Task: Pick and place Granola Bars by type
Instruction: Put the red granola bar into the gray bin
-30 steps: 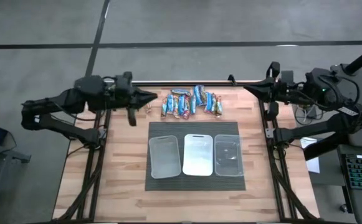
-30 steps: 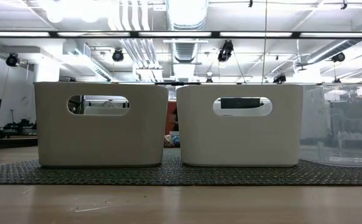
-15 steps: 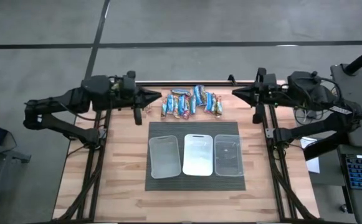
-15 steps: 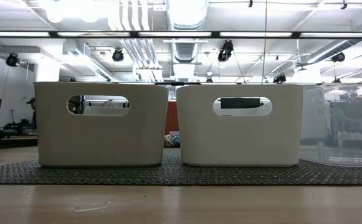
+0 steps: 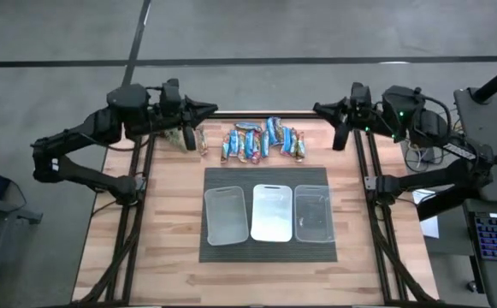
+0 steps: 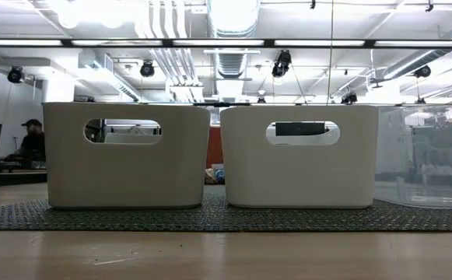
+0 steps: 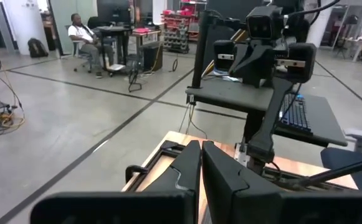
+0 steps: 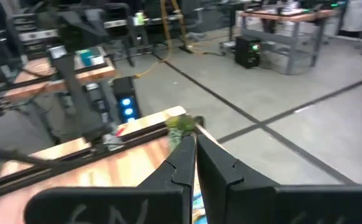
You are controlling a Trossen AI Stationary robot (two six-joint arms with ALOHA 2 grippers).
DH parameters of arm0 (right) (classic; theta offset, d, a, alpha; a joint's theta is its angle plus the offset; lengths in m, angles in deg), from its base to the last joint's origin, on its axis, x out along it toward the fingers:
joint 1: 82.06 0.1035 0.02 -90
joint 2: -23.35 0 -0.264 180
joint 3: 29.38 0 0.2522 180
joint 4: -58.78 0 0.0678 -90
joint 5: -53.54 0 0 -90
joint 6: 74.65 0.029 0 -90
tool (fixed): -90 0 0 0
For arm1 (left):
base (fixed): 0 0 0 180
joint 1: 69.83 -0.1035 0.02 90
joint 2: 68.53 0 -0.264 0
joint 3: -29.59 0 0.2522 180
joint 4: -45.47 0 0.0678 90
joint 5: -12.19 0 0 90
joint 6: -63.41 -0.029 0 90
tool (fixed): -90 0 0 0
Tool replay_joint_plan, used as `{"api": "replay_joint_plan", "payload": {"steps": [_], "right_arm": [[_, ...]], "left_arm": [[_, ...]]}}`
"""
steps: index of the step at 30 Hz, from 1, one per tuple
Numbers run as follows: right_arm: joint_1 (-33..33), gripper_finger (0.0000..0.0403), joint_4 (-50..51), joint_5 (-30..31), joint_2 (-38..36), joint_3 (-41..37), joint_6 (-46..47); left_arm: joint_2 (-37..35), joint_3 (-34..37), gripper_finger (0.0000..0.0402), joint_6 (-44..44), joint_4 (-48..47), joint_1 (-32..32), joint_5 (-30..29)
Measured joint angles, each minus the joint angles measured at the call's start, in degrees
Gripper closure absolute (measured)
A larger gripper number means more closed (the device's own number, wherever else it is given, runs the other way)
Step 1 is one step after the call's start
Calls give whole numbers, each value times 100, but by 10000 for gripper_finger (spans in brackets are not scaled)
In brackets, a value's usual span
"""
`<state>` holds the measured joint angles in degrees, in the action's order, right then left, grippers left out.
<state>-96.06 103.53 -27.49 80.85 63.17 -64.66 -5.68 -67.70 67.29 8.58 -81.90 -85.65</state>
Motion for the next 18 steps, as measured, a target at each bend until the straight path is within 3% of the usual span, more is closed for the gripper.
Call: {"api": "replay_joint_plan", "payload": {"steps": [4,12,18], "right_arm": [[-367,394,2,-157,98,71,-140],[-954,394,10,-1296,481,154,-223],[-1010,394,18,-1379,852,144,-673]], "left_arm": [[83,9,401,0,-81,-387,399],[373,15,401,48,-385,-954,951],[612,20,401,-69,-793,-1045,984]]}}
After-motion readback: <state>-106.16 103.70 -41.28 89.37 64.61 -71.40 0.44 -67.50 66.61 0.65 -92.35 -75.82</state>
